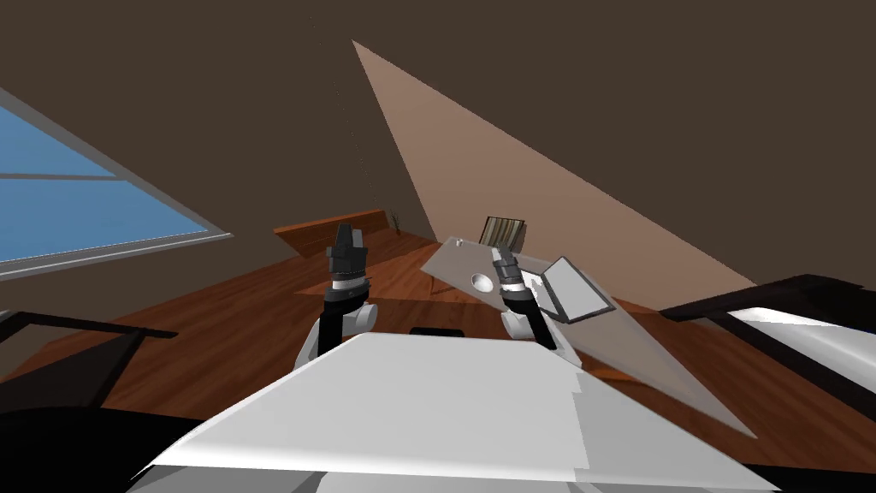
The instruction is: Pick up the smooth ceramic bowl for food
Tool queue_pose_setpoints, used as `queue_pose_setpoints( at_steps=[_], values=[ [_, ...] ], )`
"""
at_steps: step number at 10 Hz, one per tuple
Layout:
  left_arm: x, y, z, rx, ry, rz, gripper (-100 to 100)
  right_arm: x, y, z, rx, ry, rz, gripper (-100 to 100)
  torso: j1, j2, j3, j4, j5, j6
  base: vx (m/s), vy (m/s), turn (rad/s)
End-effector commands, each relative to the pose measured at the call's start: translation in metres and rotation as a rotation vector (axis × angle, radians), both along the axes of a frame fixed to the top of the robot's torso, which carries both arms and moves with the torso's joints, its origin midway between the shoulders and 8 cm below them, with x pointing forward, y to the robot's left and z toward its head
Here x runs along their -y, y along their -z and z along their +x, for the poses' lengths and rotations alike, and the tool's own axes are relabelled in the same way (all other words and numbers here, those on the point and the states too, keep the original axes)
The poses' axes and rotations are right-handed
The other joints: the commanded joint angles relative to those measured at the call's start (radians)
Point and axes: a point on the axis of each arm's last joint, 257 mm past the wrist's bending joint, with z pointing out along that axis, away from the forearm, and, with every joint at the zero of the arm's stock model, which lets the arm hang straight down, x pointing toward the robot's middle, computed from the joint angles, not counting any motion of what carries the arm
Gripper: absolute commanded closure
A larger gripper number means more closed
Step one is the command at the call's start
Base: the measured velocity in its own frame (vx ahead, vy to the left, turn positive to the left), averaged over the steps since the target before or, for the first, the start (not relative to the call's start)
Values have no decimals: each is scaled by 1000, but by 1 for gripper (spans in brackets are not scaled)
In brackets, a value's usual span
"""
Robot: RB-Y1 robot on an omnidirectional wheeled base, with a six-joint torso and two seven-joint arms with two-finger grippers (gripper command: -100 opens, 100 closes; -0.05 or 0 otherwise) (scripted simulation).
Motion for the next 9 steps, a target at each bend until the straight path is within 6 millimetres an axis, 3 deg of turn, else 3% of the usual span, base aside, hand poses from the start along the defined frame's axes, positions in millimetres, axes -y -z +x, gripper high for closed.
queue_pose_setpoints(
  at_steps=[1, 5, 7, 9],
  values=[
    [0, 0, 0, 0, 0, 0, 0, -2, 18, 7, -32, 6, -33, -100, 0, 0, 0, 0, 0, 0, 45, 71, 87],
    [0, 0, 0, 0, 0, 0, 0, -11, 66, 26, -134, 15, -164, -100, -1, 0, 0, 0, 0, 0, 55, 73, 130],
    [0, 0, 0, 0, 0, 0, 0, -15, 113, 39, -228, 18, -303, -100, -2, 1, 0, 0, 0, 0, 65, 83, 213],
    [0, 0, 0, 0, 0, 0, 0, -12, 122, 40, -244, 27, -314, -100, -1, 0, 0, 0, 0, 1, 49, 63, 6]
  ],
)
